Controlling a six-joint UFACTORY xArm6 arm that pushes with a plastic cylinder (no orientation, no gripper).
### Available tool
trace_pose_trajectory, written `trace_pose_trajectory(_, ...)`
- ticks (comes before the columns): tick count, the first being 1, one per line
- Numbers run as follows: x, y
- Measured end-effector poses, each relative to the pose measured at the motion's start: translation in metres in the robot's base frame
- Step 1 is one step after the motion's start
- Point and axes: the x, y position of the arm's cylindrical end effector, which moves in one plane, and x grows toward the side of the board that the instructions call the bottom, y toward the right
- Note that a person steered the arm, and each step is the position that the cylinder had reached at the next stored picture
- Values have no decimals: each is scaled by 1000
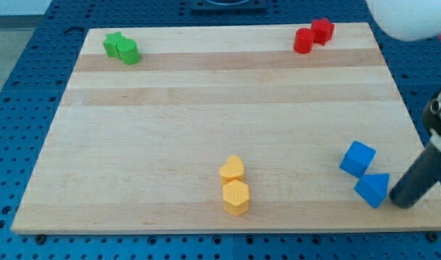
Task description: Nudge blue triangle up a bit
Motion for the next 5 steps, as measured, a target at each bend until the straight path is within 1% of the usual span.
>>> trace_pose_trajectory(1,14,-9)
trace_pose_trajectory(2,14,-24)
trace_pose_trajectory(3,10,-24)
trace_pose_trajectory(5,-21,-27)
